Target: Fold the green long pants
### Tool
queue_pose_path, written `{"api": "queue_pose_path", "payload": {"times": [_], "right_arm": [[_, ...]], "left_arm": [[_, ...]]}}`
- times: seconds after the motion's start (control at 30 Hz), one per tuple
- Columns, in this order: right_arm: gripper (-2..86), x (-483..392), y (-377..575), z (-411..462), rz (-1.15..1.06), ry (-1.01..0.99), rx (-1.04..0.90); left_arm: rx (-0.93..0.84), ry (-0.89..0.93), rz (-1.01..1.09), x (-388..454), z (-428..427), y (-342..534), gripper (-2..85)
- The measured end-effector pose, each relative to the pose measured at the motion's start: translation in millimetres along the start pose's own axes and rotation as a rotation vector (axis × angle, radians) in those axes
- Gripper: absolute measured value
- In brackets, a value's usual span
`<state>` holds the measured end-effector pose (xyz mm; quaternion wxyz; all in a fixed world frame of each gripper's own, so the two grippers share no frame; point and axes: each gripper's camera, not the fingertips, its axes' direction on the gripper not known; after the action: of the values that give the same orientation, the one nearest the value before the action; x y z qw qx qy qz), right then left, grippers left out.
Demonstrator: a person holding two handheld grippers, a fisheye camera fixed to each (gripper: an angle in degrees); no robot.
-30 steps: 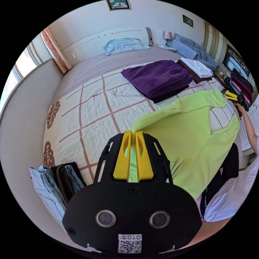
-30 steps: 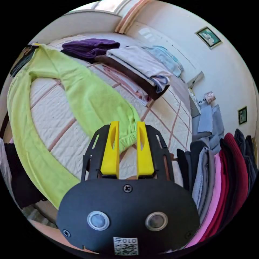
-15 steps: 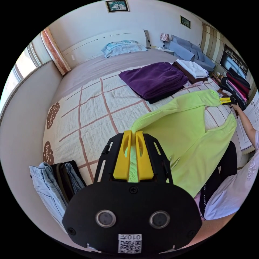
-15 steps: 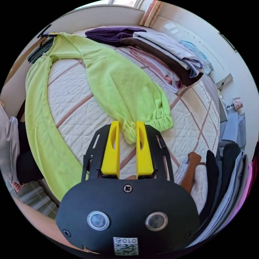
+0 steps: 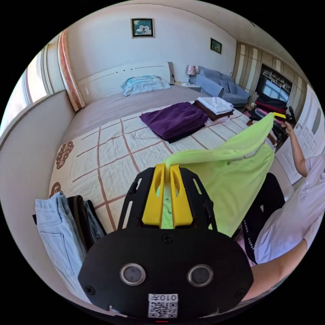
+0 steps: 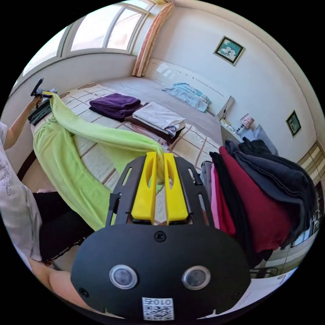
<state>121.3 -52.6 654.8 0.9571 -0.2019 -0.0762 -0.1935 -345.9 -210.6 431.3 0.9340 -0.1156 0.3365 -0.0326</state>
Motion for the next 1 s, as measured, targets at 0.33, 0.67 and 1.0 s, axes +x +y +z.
{"api": "queue_pose_path", "payload": {"times": [0.33,0.67,1.0], "right_arm": [[3.2,45.8,-86.1,197.6,0.049,0.013,-0.543],[3.4,96.4,-137.6,321.9,0.152,-0.131,-0.7],[6.4,104.7,-129.7,325.1,0.308,-0.112,-0.605]], "left_arm": [[-0.345,0.075,-0.345,-92.6,137.3,-95.2,0.4],[-0.621,0.02,-0.453,-140.1,222.7,-160.9,0.4],[-0.605,-0.005,-0.533,-139.8,243.2,-147.6,3.2]]}}
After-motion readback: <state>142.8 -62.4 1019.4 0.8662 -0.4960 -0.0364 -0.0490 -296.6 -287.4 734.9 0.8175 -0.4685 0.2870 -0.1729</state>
